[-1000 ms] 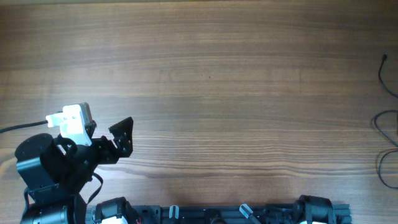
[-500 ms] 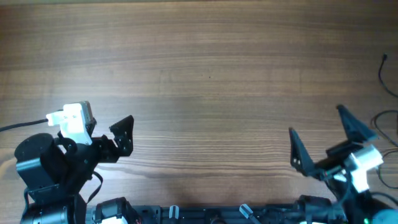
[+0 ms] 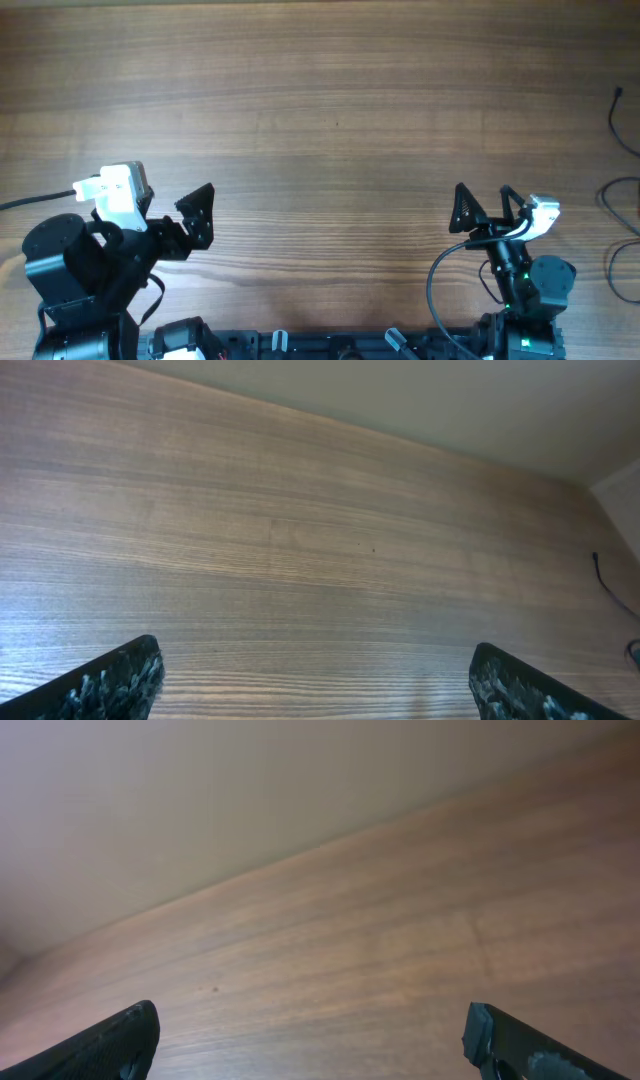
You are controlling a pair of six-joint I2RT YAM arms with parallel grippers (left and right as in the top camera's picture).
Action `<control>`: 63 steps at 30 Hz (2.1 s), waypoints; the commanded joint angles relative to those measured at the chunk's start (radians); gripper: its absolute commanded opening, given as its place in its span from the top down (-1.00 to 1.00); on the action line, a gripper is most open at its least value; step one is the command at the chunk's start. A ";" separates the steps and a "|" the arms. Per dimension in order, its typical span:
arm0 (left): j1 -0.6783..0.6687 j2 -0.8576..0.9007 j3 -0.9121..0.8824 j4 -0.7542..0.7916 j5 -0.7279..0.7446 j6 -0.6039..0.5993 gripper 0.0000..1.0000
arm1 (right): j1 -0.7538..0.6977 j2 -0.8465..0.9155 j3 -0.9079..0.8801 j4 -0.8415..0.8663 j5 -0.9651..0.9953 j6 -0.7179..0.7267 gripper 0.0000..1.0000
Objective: Untangle cables
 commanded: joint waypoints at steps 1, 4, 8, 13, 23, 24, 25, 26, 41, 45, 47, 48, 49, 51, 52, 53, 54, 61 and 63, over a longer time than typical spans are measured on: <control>-0.006 -0.003 0.001 0.006 0.009 0.016 -1.00 | 0.002 -0.006 -0.004 -0.020 0.068 0.014 -1.00; -0.006 -0.003 0.001 0.026 0.009 0.016 -1.00 | 0.002 0.000 -0.004 -0.021 0.066 0.011 -0.99; -0.006 -0.003 0.001 0.025 0.009 0.016 -1.00 | 0.002 0.005 -0.004 -0.019 0.066 0.012 -0.99; -0.006 -0.003 0.001 0.026 0.010 0.016 -1.00 | 0.002 0.005 -0.004 -0.019 0.066 0.013 -0.99; -0.006 -0.003 0.001 0.066 0.085 0.016 -1.00 | 0.093 -0.135 -0.004 -0.021 0.069 0.013 -0.99; -0.006 -0.003 0.001 0.078 0.108 0.016 -1.00 | 0.123 -0.135 -0.004 -0.021 0.069 0.013 -0.99; -0.006 -0.003 0.001 0.083 0.114 0.016 -1.00 | 0.135 -0.135 -0.004 -0.021 0.069 0.013 -0.99; -0.006 -0.003 0.001 0.086 0.117 0.016 -1.00 | 0.149 -0.135 -0.004 -0.020 0.069 0.013 -0.99; -0.006 -0.003 0.001 0.076 0.118 0.012 -1.00 | 0.151 -0.127 -0.004 -0.029 0.205 -0.110 -0.99; -0.006 -0.003 0.001 0.076 0.118 0.012 -1.00 | 0.151 -0.100 -0.004 -0.029 0.198 -0.631 -1.00; -0.006 -0.003 0.001 0.075 0.118 0.012 -1.00 | 0.151 -0.098 -0.004 -0.029 0.198 -0.670 -0.99; -0.006 -0.003 0.001 0.074 0.118 0.012 -1.00 | 0.151 -0.098 -0.004 -0.029 0.198 -0.670 -0.99; -0.006 -0.003 0.001 0.072 0.118 0.012 -1.00 | 0.151 -0.098 -0.004 -0.029 0.198 -0.670 -0.99; -0.006 -0.003 0.001 0.054 0.117 0.012 -1.00 | 0.151 -0.098 -0.004 -0.029 0.198 -0.670 -0.99; -0.006 -0.003 0.001 0.039 0.117 0.012 -1.00 | 0.151 -0.098 -0.004 -0.029 0.198 -0.670 -0.99; -0.006 -0.003 0.001 0.027 0.118 0.012 -1.00 | 0.151 -0.098 -0.004 -0.029 0.198 -0.670 -0.99; -0.006 -0.003 0.001 0.010 0.118 0.000 -1.00 | 0.151 -0.098 -0.004 -0.029 0.198 -0.670 -0.99; -0.006 -0.003 0.001 -0.092 0.070 0.003 -1.00 | 0.151 -0.098 -0.004 -0.029 0.198 -0.671 -0.99; -0.006 -0.003 -0.005 -0.056 0.087 0.068 -1.00 | 0.151 -0.098 -0.004 -0.029 0.198 -0.670 -1.00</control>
